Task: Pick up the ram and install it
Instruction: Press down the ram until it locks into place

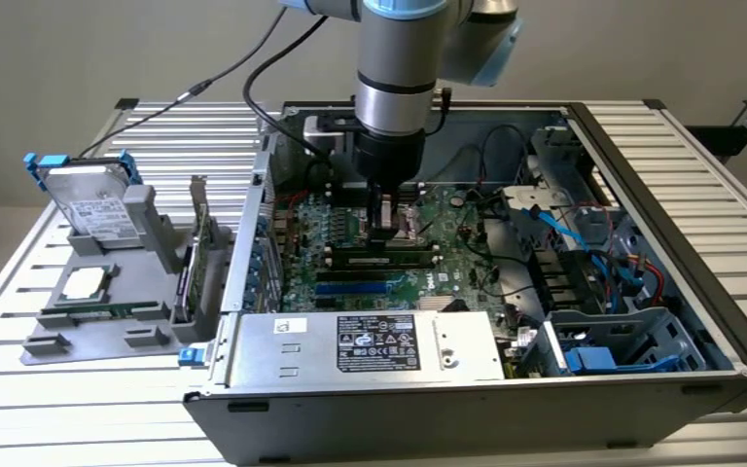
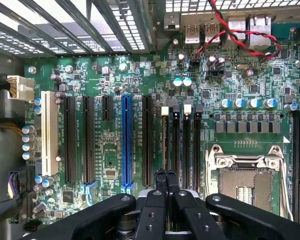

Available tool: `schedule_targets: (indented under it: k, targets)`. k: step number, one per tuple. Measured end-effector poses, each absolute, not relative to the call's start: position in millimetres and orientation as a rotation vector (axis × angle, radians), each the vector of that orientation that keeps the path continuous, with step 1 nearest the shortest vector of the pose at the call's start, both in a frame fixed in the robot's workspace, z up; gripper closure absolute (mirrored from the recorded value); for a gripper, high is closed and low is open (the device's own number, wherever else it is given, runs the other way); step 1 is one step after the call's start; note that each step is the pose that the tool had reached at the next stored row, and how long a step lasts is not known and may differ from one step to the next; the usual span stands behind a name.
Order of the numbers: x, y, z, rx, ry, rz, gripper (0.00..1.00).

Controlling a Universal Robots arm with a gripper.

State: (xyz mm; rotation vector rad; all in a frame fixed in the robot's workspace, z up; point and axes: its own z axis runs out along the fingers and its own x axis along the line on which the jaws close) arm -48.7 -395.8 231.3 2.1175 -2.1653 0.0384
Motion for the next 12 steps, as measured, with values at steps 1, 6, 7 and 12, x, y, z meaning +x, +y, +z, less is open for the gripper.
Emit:
schedule_targets:
  k: [1,6,7,12]
  targets:
    - [-48.8,-395.8,231.3,2.117,-2.165,0.039,0.9]
    - [-48.8,-395.4,229.4,2.116,-2.164,0.041,0.9]
    - [-48.8,-395.3,229.3,2.116,-2.164,0.042,0.9]
    - [-48.9,-394.5,226.7,2.114,-2.162,0.044,0.9]
